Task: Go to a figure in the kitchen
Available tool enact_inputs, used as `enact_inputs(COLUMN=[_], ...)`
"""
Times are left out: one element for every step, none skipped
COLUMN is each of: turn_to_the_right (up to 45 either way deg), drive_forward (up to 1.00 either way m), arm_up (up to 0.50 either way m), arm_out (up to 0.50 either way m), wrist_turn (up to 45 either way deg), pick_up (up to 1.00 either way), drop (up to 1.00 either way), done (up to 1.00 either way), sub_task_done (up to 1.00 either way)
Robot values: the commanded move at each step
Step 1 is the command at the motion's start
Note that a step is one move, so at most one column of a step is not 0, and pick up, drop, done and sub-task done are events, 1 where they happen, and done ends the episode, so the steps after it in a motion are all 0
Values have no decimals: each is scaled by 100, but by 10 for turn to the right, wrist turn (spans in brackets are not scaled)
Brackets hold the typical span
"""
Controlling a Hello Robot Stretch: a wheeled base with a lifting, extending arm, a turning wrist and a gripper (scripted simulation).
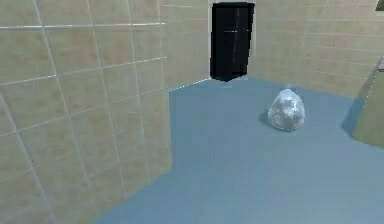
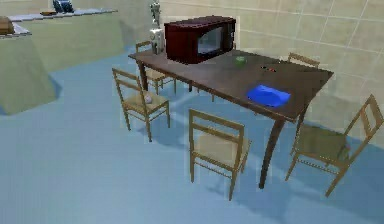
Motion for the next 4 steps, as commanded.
enact_inputs(turn_to_the_right=[450, 90, 0, 450], drive_forward=[0, 0, 100, 0], arm_up=[0, 0, 0, 0], arm_out=[0, 0, 0, 0], wrist_turn=[0, 0, 0, 0], pick_up=[0, 0, 0, 0], drop=[0, 0, 0, 0], done=[0, 0, 0, 0], sub_task_done=[0, 0, 0, 0])
